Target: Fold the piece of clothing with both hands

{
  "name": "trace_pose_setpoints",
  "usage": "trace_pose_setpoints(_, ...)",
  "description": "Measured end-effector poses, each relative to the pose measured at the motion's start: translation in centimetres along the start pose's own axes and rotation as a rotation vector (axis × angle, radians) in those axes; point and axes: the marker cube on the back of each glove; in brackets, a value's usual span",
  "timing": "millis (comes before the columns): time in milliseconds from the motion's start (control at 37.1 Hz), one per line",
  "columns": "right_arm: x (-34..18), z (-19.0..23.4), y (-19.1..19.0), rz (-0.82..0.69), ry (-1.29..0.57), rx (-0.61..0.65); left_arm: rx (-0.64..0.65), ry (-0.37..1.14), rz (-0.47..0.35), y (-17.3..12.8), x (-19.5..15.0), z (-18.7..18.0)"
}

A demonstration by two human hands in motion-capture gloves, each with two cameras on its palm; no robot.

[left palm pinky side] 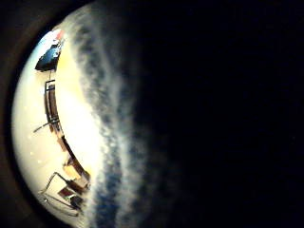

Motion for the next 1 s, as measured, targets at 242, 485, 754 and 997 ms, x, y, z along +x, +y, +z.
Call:
trace_pose_setpoints(242,0.3,0.0,0.4,0.02,-0.022,-0.067,0.0,-0.008,-0.009,0.0,-0.1,0.1)
trace_pose_setpoints(485,1.5,-1.9,1.6,0.103,-0.086,-0.323,0.002,0.0,-0.004,0.0,-0.1,0.1)
trace_pose_setpoints(754,1.7,-2.5,2.2,0.432,-0.128,-0.505,0.008,-0.009,0.0,-0.1,-0.1,0.1)
trace_pose_setpoints(997,1.4,-1.1,1.0,0.516,-0.052,-0.503,0.071,-0.001,0.043,-0.7,0.2,-0.1)
